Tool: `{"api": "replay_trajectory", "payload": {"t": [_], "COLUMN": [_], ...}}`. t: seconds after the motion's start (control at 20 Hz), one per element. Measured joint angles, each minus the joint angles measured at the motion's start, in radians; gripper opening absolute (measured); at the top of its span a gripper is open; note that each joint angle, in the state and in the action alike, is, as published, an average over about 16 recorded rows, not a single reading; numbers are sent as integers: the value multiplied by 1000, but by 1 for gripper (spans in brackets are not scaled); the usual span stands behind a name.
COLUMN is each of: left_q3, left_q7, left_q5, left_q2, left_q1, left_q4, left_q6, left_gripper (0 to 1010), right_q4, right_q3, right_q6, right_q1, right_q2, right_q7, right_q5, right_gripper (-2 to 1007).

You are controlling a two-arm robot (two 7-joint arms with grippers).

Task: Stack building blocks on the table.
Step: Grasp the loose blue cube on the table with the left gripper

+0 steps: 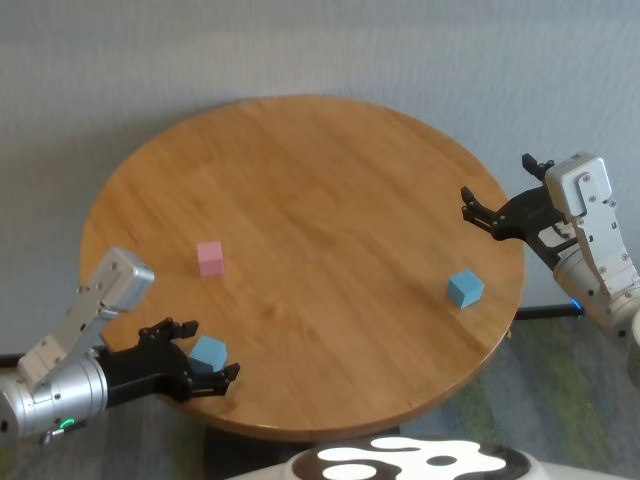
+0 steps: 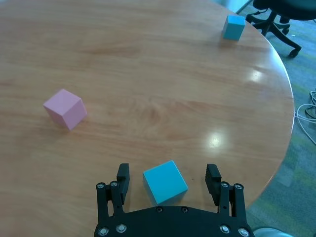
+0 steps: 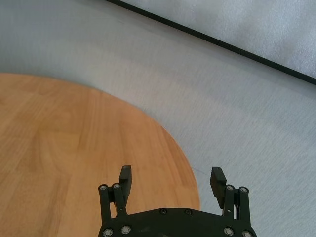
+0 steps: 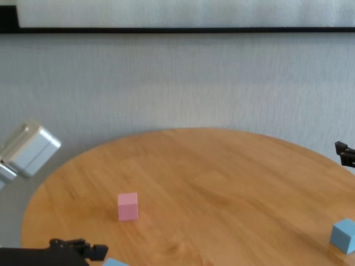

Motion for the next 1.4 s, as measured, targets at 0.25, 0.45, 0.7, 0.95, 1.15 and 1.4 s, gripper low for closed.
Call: {"api": "replay_trajectory", "payload": {"t": [0.25,0.45,0.7,0.95,1.15,1.4], "left_q3": [14,27,39,45,45,44], "left_q7": [-1,-2,-2,-2,-2,-1], "left_q5": [-3,-4,-2,0,0,0], "left_q2": [-1,-3,-5,-8,-8,-8], "left_q1": [-17,-32,-46,-52,-52,-50], "left_q4": [6,14,24,30,30,29], "left_q6": [46,76,99,105,105,103], "left_gripper": [1000,1000,1000,1000,984,927], "right_q4": [0,0,0,0,0,0], "right_q3": [0,0,0,0,0,0], "right_q6": [0,0,0,0,0,0], "right_q1": [0,0,0,0,0,0], "right_q2": [0,0,0,0,0,0], "right_q7": [0,0,0,0,0,0], "right_q5": [0,0,0,0,0,0], "right_gripper": [1005,1005,1005,1005,1005,1005]}}
